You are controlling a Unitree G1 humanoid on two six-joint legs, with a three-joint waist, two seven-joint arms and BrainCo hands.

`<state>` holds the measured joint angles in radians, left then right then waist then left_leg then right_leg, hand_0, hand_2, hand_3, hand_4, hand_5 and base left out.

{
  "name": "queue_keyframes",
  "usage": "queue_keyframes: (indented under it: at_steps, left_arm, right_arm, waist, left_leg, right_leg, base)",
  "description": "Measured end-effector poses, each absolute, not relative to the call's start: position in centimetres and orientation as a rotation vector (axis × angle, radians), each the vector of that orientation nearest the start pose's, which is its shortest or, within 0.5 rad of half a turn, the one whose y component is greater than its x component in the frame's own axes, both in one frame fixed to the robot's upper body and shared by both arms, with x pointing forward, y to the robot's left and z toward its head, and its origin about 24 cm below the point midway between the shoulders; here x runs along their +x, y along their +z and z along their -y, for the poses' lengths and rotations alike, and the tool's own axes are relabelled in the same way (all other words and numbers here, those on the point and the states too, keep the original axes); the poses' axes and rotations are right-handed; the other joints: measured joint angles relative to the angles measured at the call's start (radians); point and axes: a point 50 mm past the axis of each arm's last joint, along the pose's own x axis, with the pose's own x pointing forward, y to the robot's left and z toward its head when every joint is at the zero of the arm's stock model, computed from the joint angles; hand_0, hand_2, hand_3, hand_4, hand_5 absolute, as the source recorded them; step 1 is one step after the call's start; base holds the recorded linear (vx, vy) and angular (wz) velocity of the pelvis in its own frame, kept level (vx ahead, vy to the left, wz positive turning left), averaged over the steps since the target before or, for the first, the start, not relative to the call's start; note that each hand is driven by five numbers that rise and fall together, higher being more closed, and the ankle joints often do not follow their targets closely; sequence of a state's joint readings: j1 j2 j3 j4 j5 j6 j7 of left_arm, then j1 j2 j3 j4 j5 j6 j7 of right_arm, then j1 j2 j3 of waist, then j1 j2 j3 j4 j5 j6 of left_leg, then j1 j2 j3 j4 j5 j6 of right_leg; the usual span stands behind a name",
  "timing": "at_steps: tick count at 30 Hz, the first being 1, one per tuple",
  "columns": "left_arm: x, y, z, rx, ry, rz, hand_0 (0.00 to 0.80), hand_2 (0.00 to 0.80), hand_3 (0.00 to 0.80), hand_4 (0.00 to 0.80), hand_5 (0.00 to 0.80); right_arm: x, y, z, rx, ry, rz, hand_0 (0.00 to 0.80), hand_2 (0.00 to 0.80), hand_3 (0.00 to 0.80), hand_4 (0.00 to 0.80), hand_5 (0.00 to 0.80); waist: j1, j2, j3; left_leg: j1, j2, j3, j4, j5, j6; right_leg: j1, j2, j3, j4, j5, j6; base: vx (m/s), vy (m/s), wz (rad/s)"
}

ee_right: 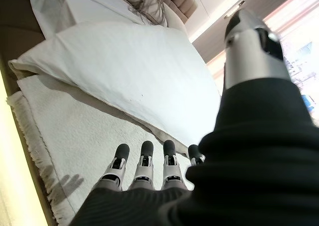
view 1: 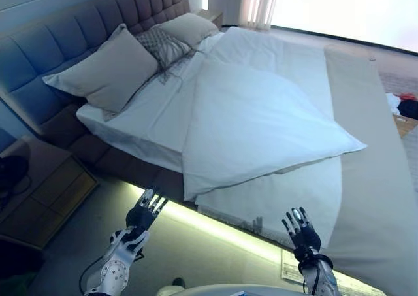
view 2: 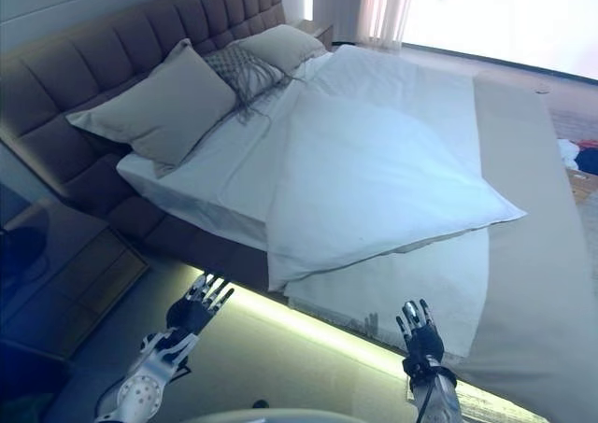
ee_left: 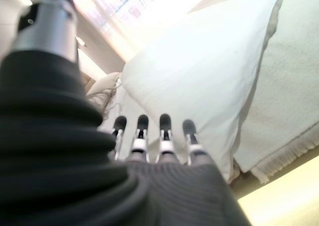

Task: Make the bed neatly

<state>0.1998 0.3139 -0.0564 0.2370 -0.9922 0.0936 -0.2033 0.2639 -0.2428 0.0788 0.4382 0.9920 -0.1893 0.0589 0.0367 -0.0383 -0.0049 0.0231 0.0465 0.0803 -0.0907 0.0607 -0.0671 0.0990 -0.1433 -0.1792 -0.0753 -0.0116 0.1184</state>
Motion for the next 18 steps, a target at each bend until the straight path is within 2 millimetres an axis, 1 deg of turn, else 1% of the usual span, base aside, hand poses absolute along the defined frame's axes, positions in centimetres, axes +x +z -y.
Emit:
queue_keyframes:
  at_steps: [4, 11, 14, 18]
  left_arm:
    - [18.72, -4.39, -21.10, -0.716, 0.001, -0.410, 0.000, 0.000, 0.000, 0.000, 0.000]
    - [18.70, -4.44, -21.19, -0.603, -0.014, -0.421, 0.000, 0.000, 0.000, 0.000, 0.000]
    - [18.61, -4.47, -21.23, -0.600, -0.013, -0.423, 0.000, 0.000, 0.000, 0.000, 0.000]
    - [18.00, -4.78, -21.35, -0.602, -0.004, -0.438, 0.000, 0.000, 0.000, 0.000, 0.000]
  right_arm:
    - [14.39, -8.46, 22.49, 0.670, -0.362, -0.437, 0.000, 0.000, 0.000, 0.000, 0.000]
    - [14.34, -8.58, 22.10, 0.674, -0.347, -0.455, 0.000, 0.000, 0.000, 0.000, 0.000]
    - [14.13, -8.70, 22.07, 0.675, -0.348, -0.466, 0.000, 0.000, 0.000, 0.000, 0.000]
    - [13.62, -8.89, 22.10, 0.667, -0.350, -0.480, 0.000, 0.000, 0.000, 0.000, 0.000]
  waist:
    - [0.003, 0.000, 0.000]
    - [0.002, 0.002, 0.004]
    - [0.003, 0.004, 0.005]
    - [0.003, 0.005, 0.006]
  left_leg:
    - [0.002, -0.003, 0.000, 0.003, 0.001, 0.000]
    - [0.018, -0.003, -0.001, 0.002, -0.001, -0.001]
    - [0.018, -0.003, -0.002, -0.002, -0.001, -0.001]
    - [0.017, -0.003, -0.003, -0.002, -0.001, -0.001]
  right_leg:
    - [0.005, -0.002, 0.000, -0.002, 0.002, -0.002]
    - [0.027, -0.001, -0.007, -0.010, 0.001, -0.001]
    - [0.029, -0.001, -0.008, -0.011, 0.000, 0.000]
    - [0.029, -0.001, -0.009, -0.011, 0.001, -0.001]
  base:
    - [0.027, -0.010, 0.01]
    - [0.021, -0.005, 0.01]
    - [0.058, -0.018, 0.02]
    - [0.039, -0.025, 0.01]
